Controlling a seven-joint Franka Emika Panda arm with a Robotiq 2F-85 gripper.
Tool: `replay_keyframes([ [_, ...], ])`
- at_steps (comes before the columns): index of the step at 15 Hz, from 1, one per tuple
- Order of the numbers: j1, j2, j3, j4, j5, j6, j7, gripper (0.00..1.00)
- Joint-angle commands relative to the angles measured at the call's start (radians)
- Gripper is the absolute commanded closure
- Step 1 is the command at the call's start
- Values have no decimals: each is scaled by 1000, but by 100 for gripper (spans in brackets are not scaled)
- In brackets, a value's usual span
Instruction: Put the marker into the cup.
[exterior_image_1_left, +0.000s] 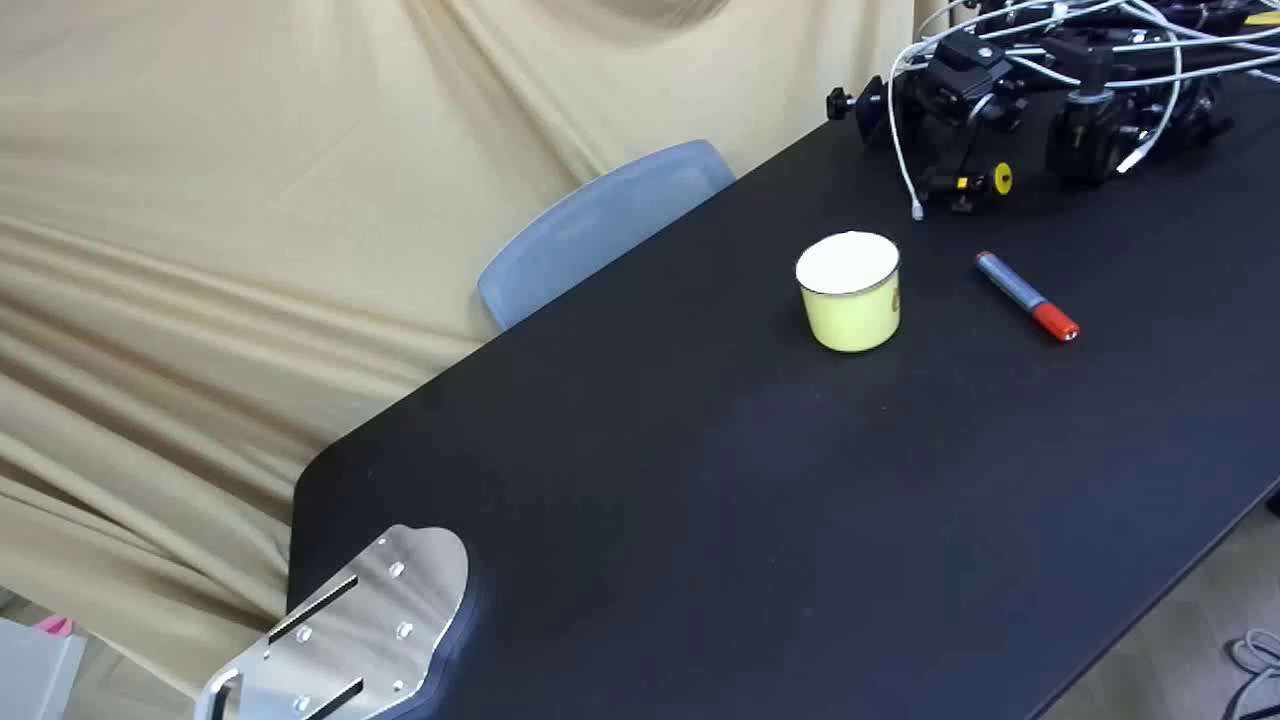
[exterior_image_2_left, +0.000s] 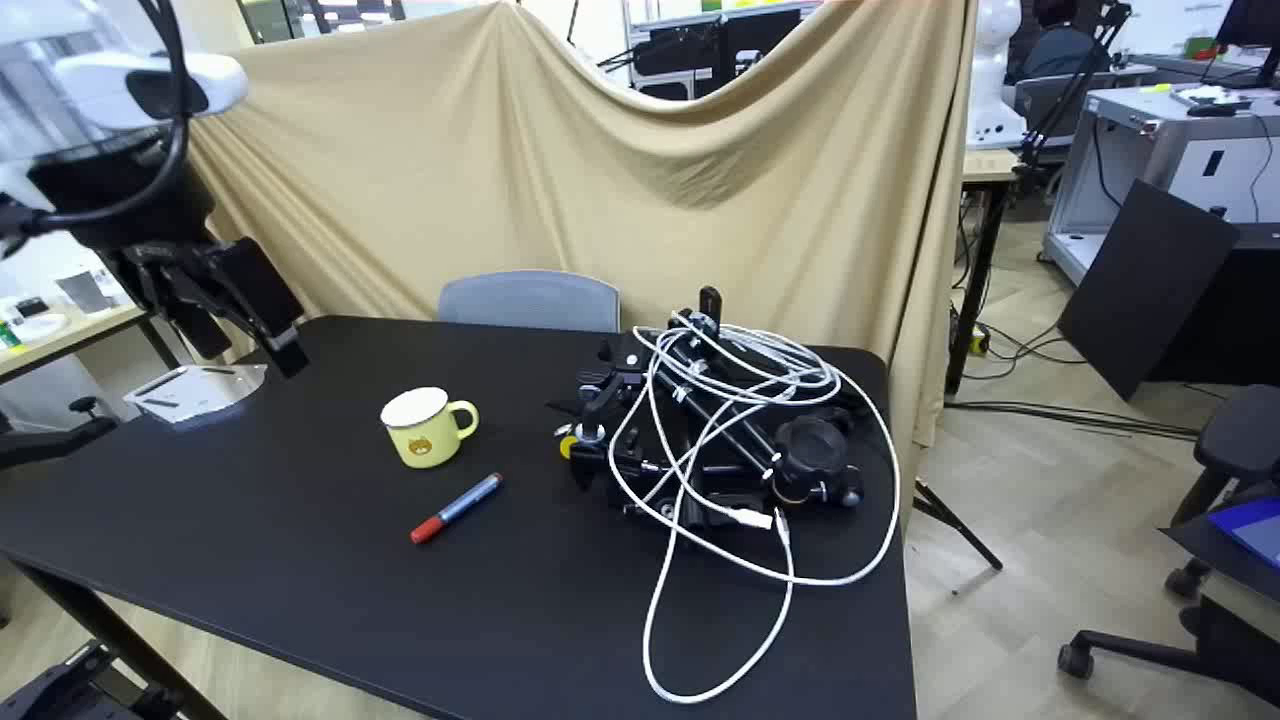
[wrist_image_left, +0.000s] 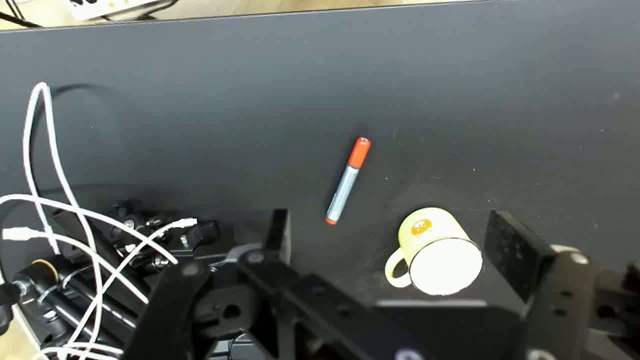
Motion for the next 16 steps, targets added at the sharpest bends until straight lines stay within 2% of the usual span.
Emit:
replay_keyframes([
  [1,-2,1,2,2,2,-3,-1,0],
  [13,-2,1,2,3,2,-3,-1,0],
  [16,3,62,16,10,17,41,27,0],
])
